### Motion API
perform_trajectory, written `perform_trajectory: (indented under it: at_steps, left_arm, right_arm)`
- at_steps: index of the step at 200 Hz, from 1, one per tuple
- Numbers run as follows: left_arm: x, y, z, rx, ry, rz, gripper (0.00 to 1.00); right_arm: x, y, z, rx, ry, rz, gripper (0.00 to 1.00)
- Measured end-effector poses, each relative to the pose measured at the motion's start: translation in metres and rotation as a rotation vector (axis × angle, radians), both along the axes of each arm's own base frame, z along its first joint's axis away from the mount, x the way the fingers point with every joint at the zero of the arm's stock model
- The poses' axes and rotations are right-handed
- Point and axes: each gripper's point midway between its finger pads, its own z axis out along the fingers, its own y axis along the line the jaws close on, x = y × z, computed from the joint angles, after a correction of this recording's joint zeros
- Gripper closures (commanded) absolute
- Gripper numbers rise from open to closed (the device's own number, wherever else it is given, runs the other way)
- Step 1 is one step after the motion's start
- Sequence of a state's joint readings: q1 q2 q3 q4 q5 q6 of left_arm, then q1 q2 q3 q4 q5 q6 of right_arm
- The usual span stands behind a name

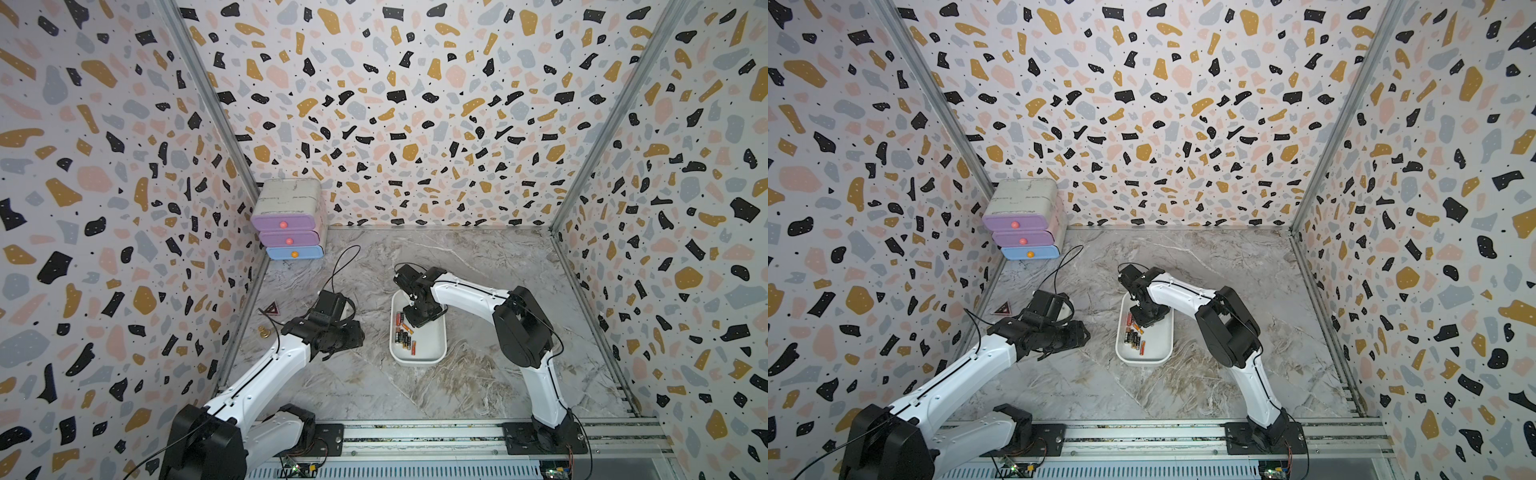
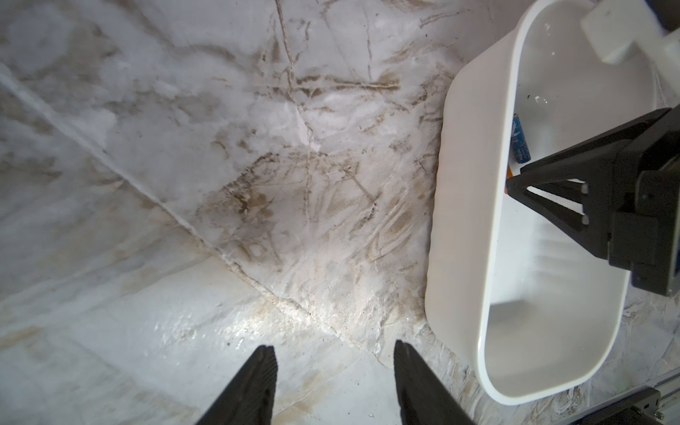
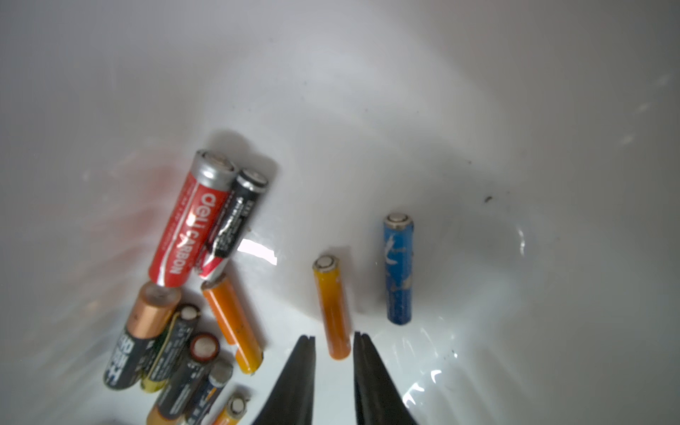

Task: Take the batteries out of the storage box
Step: Pick up the battery from the storage box, then place the battery at the center of the board.

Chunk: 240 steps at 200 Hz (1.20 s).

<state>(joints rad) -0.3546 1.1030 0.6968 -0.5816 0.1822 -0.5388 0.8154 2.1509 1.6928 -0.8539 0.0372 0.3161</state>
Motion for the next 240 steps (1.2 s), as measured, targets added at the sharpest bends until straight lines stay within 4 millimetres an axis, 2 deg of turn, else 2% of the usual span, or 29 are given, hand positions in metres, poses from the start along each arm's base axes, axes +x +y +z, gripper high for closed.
perform_trajectory:
  at_steps: [21,48,109,151,163,175,199,214,228,240]
  left_arm:
    - [0.0,0.0,0.0,0.001,-0.002,0.0,0.45]
    - [0.0,0.001,0.0,0.003,-0.003,0.002,0.45]
    - [0.001,0.0,0.001,0.003,-0.004,0.002,0.45]
    - [0.002,0.0,0.003,0.001,-0.011,0.002,0.44]
    - [0.003,0.0,0.004,0.0,-0.013,0.003,0.43]
    - [0.004,0.0,0.007,-0.002,-0.018,0.003,0.43]
    - [0.006,-0.001,0.012,-0.009,-0.037,0.003,0.43]
    - [0.007,-0.001,0.016,-0.01,-0.04,0.003,0.43]
    - [0.008,-0.002,0.018,-0.011,-0.044,0.002,0.43]
    - [0.008,-0.002,0.02,-0.011,-0.044,0.001,0.43]
  right_arm:
    - [0.0,0.0,-0.013,-0.015,0.018,0.002,0.73]
    - [0.001,0.004,-0.012,-0.003,0.017,0.004,0.78]
    - [0.002,0.004,-0.012,-0.004,0.015,0.006,1.0]
    - [-0.004,0.004,-0.003,0.012,0.031,0.012,1.0]
    - [-0.009,0.003,0.011,0.037,0.029,0.014,1.0]
    - [-0.014,-0.001,0.035,0.074,0.006,0.017,1.0]
    - [-0.026,-0.013,0.106,0.198,-0.082,0.01,1.0]
    - [-0.037,-0.03,0.147,0.28,-0.141,-0.008,1.0]
    - [-0.044,-0.056,0.165,0.313,-0.178,-0.05,1.0]
    - [-0.046,-0.087,0.162,0.29,-0.191,-0.112,1.0]
